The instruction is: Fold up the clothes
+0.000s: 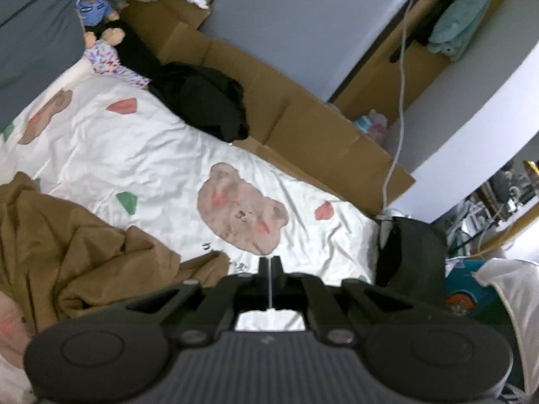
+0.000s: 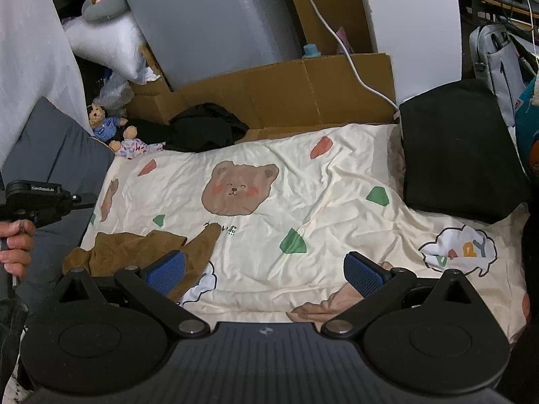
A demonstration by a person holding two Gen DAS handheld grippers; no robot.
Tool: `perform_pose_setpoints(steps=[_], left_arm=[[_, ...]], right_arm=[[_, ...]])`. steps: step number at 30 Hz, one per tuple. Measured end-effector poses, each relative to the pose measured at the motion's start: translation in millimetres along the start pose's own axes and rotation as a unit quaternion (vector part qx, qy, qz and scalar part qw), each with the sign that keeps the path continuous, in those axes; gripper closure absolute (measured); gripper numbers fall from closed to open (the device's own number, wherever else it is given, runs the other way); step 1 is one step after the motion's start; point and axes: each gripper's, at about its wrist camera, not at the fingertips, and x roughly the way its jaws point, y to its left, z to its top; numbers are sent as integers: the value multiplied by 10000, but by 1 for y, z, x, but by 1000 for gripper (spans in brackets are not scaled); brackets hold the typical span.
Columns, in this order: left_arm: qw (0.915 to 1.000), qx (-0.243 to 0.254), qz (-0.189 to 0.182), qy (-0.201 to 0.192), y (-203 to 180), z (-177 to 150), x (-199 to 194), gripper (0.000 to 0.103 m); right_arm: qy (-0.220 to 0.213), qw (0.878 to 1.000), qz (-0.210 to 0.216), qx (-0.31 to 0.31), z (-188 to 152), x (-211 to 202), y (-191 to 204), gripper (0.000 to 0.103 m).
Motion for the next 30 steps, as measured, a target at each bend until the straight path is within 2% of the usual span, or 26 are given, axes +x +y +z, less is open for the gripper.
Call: perform_pose_setpoints(steps=[1, 3, 5, 9, 20, 23, 30], left_arm=[[10000, -25, 64, 13, 1, -3, -3, 84], [9998, -63, 157, 53, 7, -7, -8, 61], [9996, -83, 256, 45, 14, -11, -16, 46], [9974, 86, 716, 91, 28, -14, -15, 31], [9906, -367, 1231, 467, 97, -23, 4, 26], [9860, -461, 1449, 679, 118, -27, 18, 26], [9787, -891, 1582, 955, 162, -40, 48, 26]], right_arm=[[-10, 10000, 0, 19, -1, -1, -2, 0], [-4, 10000, 3, 28, -2, -1, -3, 0], [18, 10000, 9, 19, -2, 1, -3, 0], [61, 10000, 20, 0, -4, 5, -3, 0], [251, 9996, -131, -28, -10, 14, 1, 0], [345, 9992, -175, -82, -11, 23, 4, 0], [502, 9983, -254, -135, -11, 36, 8, 0]])
